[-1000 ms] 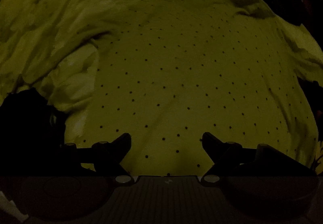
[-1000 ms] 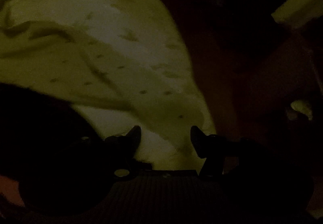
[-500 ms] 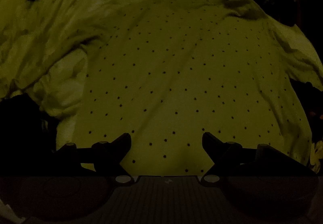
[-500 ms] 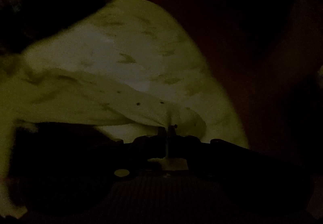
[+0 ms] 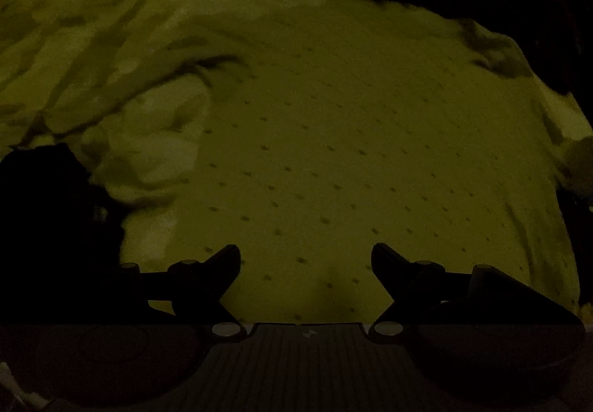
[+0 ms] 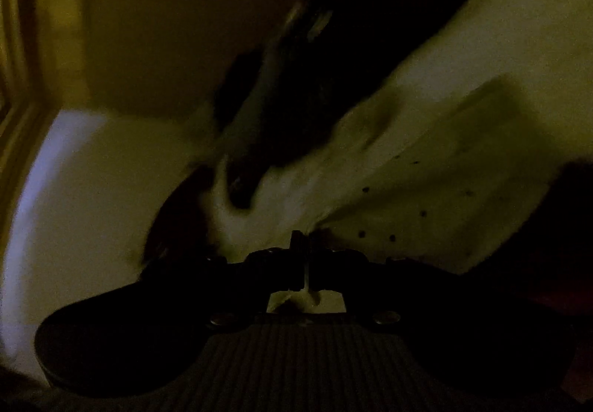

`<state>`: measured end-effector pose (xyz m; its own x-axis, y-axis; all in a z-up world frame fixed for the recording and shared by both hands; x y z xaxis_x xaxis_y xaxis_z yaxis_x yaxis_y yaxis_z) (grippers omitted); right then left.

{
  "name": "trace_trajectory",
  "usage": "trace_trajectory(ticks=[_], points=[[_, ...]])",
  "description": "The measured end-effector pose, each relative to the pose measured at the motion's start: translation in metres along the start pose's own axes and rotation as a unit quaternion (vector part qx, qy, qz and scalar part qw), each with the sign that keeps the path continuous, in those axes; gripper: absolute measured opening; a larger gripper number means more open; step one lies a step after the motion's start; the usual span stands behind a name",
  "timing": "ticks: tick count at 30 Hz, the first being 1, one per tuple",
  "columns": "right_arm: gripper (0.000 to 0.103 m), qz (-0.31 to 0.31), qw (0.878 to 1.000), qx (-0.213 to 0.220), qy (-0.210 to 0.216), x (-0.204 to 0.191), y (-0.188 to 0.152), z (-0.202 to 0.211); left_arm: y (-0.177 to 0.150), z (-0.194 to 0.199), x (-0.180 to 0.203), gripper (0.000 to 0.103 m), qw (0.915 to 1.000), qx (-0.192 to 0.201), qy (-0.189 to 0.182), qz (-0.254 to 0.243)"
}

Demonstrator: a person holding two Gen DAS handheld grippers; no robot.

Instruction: Fold large clothes

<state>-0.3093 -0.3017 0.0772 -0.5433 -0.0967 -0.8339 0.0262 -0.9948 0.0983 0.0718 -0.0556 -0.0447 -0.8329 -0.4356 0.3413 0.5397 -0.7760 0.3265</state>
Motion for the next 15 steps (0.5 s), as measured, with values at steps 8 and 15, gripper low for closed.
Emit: trace_trajectory(ticks=[8, 15], points=[[0.004, 0.003, 0.995, -0.074, 0.066, -0.083, -0.007, -0.212, 0.000, 0.011, -0.065, 0.103, 0.9974, 0.011, 0.019, 0.069], [0.004, -0.011, 0.990, -0.142, -0.011, -0.103, -0.045, -0.342, 0.000, 0.007, -0.110, 0.103, 0.9926, 0.004, 0.013, 0.120]])
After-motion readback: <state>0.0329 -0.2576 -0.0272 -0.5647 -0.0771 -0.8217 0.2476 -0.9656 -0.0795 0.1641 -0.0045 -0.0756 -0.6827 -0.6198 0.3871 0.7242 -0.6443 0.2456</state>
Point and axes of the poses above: each gripper's, at about its wrist camera, not at the fingertips, and z roughly against the way its jaws point, x to its right, y to its top, the point moved 3 cm from there along -z, roughly the way its jaws point, and after that the axes turned 12 degrees about -y, right-handed, at the moved point
